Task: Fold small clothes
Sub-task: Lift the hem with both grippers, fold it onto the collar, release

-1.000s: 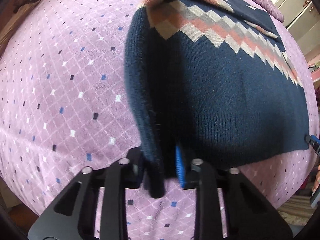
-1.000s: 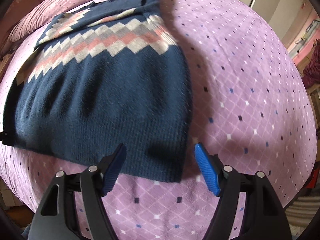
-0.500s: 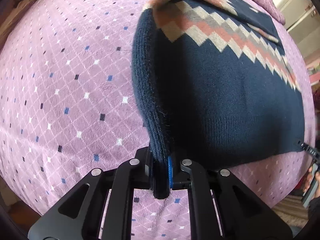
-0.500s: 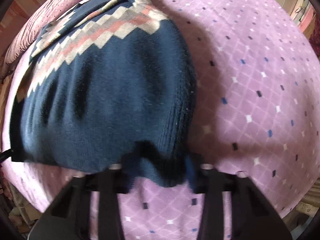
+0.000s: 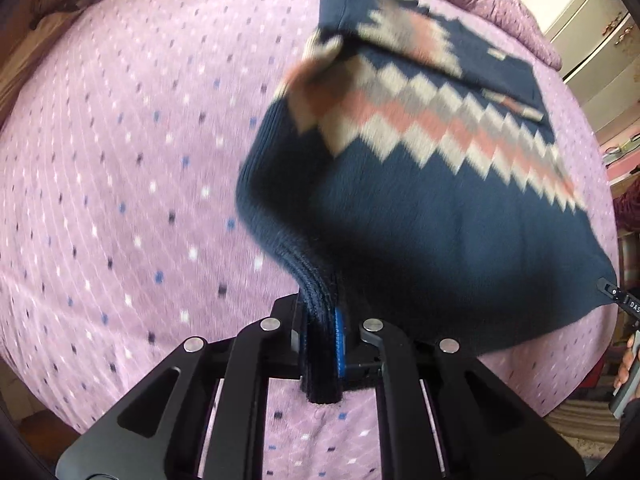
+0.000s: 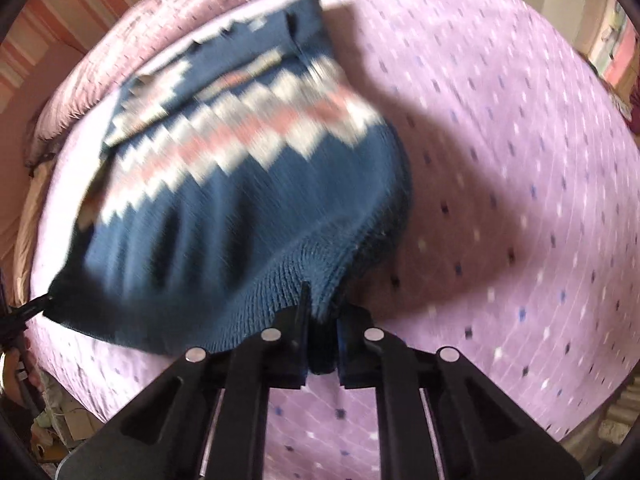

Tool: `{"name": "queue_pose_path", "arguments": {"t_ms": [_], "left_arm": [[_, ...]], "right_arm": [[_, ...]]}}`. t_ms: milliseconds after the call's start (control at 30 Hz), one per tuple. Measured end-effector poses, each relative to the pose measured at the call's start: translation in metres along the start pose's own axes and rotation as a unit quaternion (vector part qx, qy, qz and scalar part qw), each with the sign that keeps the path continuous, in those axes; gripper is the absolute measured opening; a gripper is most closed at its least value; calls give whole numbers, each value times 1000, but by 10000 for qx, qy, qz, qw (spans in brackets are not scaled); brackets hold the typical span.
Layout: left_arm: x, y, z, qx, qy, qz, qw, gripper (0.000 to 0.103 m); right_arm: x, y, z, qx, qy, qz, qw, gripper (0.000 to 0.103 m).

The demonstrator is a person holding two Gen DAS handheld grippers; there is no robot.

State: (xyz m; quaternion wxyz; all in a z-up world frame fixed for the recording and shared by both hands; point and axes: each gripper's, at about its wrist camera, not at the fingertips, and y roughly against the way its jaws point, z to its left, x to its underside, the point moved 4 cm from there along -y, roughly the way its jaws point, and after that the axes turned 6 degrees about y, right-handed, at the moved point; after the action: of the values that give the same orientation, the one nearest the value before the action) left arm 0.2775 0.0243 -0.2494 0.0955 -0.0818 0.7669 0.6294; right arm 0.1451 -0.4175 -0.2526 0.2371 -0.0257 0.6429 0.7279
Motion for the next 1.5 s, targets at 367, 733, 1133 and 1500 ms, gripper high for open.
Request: {"name": "queue_pose_path", "arguments": {"t_ms": [367,733,1133,1500], "left_arm": [[-102,9,-26,4,51,-824,9966,8],[-232,10,-50,-30,46,-1702,9854,8],[-346,-66,-97,-396,-442,-1750,9828,8],[-346,-96,-88,-433,-708,-1438,9861,30]], "right_arm": [[-132,8,26,-148,166,-1082,9939,9],[-264,-2,39,-2,407,-1806,9827,9],[-365,-103,28,285,248,-1427,9891,9],[-370,-136,24,255,468,-1278,9904,46]]}}
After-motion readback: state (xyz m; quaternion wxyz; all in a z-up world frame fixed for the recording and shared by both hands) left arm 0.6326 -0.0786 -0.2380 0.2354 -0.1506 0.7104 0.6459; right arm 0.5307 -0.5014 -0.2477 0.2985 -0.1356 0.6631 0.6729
